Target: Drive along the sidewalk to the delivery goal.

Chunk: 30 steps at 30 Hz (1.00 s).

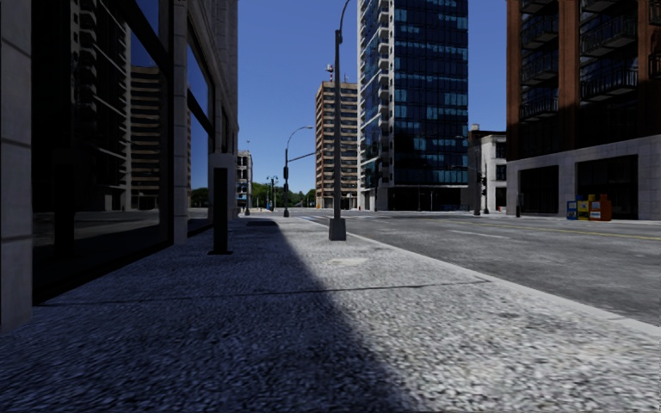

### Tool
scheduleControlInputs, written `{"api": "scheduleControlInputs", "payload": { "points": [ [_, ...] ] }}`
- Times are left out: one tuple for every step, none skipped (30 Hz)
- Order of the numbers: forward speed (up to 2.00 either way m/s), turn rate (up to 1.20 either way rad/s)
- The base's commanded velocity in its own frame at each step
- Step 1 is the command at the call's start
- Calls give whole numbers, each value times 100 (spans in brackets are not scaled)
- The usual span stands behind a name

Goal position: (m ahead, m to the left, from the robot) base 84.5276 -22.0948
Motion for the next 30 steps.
{"api": "scheduleControlInputs", "payload": {
  "points": [
    [200,0],
    [200,0],
    [200,0],
    [200,0],
    [200,0],
    [200,0],
    [200,0],
    [200,0],
    [200,0],
    [200,0],
    [200,0],
    [200,0],
    [200,0],
    [200,0],
    [200,0],
    [200,0],
    [200,0],
    [200,0],
    [200,0],
    [200,0],
    [200,0],
    [200,0],
    [200,0],
    [200,0],
    [200,0],
    [200,0],
    [200,0],
    [200,0],
    [200,0],
    [200,4]
  ]
}}
